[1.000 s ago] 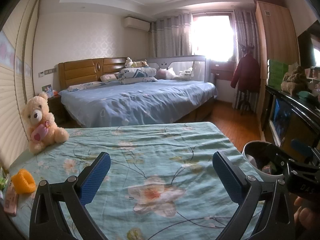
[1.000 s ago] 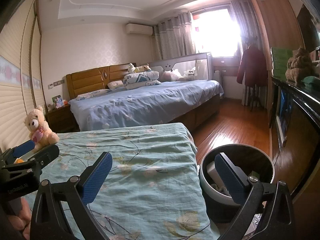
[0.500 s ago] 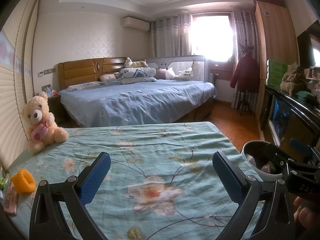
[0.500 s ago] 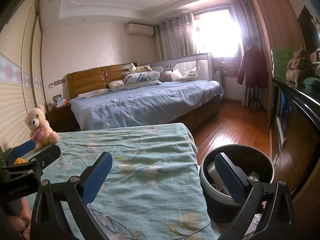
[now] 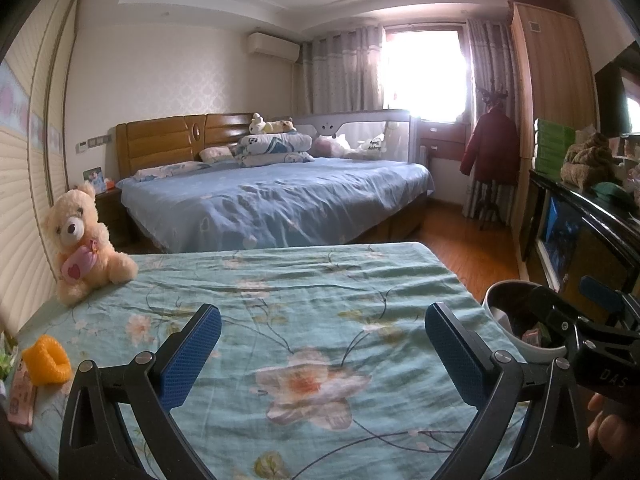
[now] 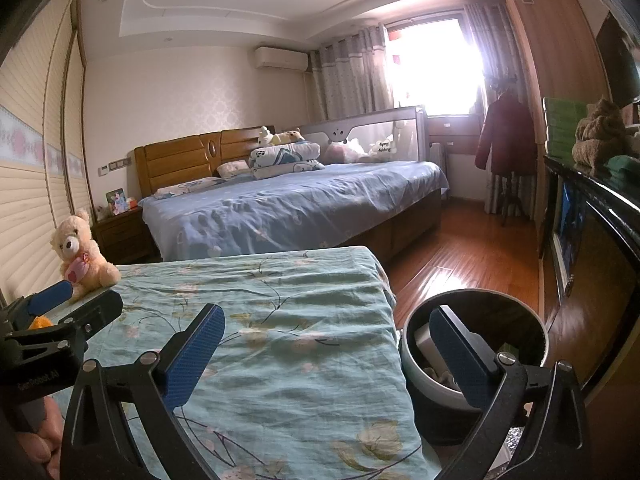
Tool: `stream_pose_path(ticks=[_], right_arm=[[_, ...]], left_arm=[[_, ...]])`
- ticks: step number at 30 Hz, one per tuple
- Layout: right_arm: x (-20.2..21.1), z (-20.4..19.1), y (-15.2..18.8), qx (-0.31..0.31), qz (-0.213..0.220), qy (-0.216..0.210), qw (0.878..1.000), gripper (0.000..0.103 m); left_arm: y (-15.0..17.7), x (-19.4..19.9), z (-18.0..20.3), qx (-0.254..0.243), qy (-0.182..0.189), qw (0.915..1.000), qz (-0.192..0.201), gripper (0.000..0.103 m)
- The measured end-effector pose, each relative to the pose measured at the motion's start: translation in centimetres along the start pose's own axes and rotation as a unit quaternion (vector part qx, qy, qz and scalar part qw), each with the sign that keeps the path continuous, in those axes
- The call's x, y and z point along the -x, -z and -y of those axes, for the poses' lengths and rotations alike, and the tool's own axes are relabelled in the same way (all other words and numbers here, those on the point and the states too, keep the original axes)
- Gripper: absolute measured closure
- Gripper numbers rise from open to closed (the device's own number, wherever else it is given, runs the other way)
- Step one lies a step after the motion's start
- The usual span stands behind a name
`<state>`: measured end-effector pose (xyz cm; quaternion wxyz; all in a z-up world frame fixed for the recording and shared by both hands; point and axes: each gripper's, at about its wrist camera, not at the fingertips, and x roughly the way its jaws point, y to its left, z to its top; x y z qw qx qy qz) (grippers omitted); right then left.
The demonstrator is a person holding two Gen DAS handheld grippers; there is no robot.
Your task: Collect trash
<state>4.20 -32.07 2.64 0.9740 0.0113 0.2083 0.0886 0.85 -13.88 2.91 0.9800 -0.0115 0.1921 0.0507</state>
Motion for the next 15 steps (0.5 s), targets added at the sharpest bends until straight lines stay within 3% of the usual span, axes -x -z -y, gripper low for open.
stream_pose_path(ticks=[15], right_arm=[[0.13, -0.02, 0.07, 0.001, 0.000, 0.000, 1.000, 0.000]], left_arm=[[-0.06, 0.01, -0.02, -0.001, 0.001, 1.0000, 0.000, 0.001]])
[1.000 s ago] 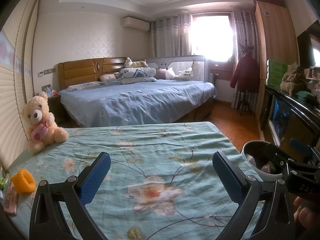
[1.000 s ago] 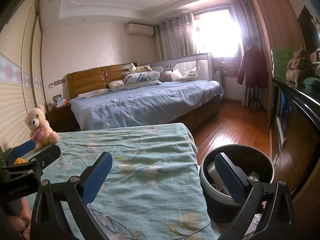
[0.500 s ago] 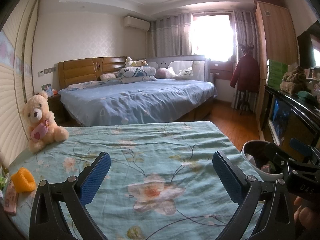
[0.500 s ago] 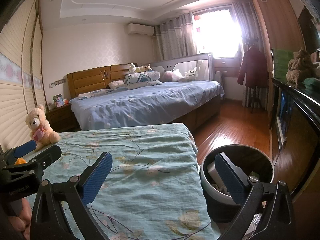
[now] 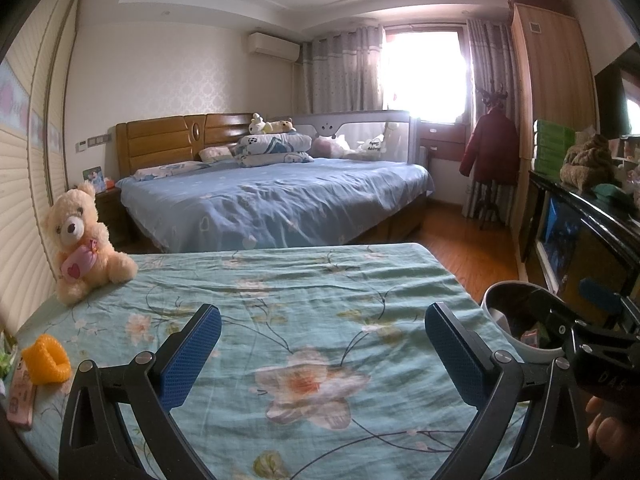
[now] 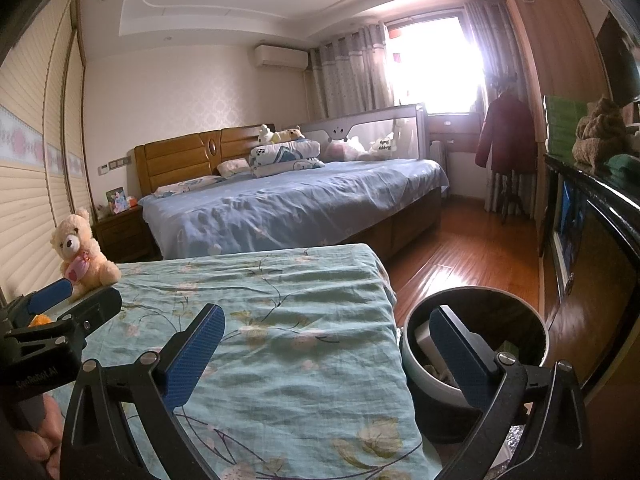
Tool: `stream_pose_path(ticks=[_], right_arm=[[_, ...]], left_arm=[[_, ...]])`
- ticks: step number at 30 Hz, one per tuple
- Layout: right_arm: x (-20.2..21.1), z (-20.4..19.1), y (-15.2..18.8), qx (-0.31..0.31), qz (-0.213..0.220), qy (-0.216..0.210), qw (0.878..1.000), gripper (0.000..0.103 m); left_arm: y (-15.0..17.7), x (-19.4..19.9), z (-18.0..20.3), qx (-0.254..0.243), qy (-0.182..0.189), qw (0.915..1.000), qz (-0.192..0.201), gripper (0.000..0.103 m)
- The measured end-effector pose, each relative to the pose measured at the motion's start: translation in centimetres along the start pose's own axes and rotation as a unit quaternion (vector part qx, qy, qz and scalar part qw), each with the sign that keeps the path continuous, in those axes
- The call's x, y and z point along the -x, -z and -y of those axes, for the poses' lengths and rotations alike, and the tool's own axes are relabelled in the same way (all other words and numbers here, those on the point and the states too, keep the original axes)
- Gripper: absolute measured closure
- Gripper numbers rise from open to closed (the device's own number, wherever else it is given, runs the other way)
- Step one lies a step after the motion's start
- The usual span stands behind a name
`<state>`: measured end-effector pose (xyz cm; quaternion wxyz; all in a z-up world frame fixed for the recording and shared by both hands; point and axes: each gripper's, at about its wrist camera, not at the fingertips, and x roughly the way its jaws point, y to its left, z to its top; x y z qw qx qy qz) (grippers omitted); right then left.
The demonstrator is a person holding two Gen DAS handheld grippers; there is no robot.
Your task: Collect trash
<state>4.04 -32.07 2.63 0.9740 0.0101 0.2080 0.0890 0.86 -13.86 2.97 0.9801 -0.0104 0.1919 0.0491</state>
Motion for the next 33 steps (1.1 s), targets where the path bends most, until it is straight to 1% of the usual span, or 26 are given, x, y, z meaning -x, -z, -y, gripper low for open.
stream_pose_path(ticks=[33], right_arm=[[0.02, 0.02, -0.08, 0.000, 0.000, 0.000, 1.000, 0.000]], left_arm=[[-0.02, 0.48, -0.06, -0.001, 0.005, 1.0000, 0.006, 0.001]])
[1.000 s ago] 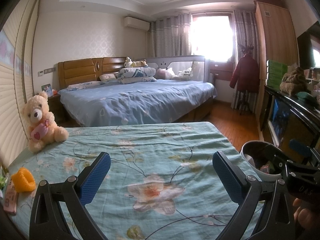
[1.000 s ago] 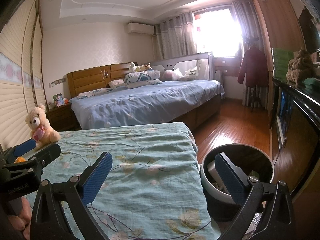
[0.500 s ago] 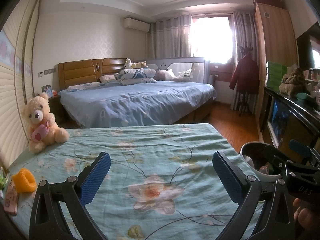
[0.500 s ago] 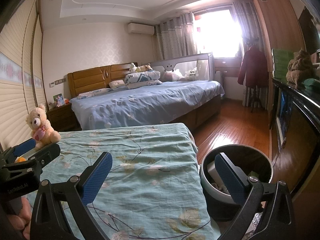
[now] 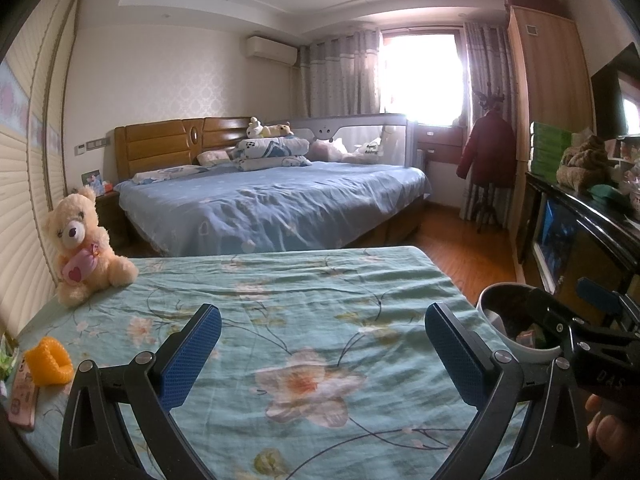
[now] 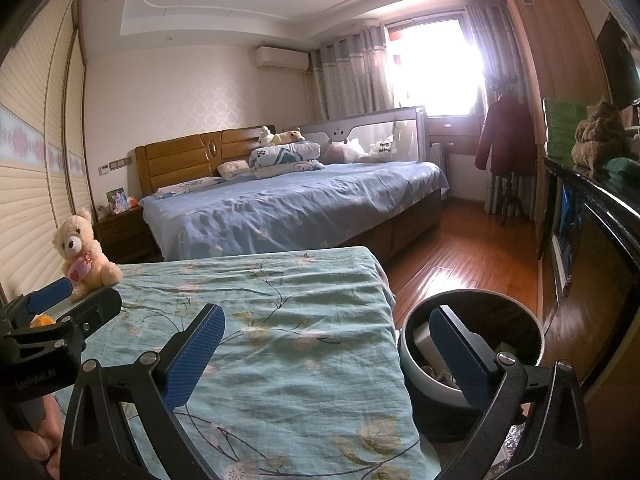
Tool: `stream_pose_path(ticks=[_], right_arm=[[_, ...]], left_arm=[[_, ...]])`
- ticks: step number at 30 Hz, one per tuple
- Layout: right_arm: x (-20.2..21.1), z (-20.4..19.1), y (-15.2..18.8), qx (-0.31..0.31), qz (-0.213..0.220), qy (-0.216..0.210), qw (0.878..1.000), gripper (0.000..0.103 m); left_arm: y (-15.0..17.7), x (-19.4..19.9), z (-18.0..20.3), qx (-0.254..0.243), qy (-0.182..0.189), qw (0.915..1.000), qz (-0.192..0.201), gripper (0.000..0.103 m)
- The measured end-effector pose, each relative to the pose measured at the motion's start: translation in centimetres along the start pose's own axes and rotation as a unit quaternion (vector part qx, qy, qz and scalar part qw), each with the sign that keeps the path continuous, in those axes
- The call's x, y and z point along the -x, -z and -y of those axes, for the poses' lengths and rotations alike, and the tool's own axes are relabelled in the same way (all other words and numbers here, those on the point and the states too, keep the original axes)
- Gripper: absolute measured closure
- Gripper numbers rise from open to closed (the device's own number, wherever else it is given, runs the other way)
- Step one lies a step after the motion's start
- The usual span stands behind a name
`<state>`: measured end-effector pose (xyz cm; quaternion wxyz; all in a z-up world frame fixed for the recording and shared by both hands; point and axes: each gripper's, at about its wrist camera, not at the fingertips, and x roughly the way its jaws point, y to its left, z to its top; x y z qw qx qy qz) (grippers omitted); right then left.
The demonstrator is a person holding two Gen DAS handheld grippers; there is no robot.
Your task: Collect trash
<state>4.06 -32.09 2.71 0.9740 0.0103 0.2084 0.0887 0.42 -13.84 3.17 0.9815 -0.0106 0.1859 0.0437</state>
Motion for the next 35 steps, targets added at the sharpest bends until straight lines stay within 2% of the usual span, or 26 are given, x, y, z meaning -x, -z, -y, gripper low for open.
stream_pose_path(ticks=[23, 31, 35], right_arm=[[0.2, -0.2, 0.1, -0.002, -0.004, -0.002, 1.000, 0.000], [-0.6, -0.5, 0.9, -0.008, -0.031, -0.008, 0.999, 0.000], [-2.0, -0.8, 1.5, -0.009, -0.066, -0.014, 0.998, 0.000]], left_arm=[[0.3, -0.1, -0.2, 0.002, 0.002, 1.0000, -0.005, 0.001], [0.4, -1.0, -1.3, 0.011, 0.003, 0.9997, -0.020, 0.001], [0.7, -1.9, -2.2, 0.026, 0.004, 0.9988, -0.042, 0.001]])
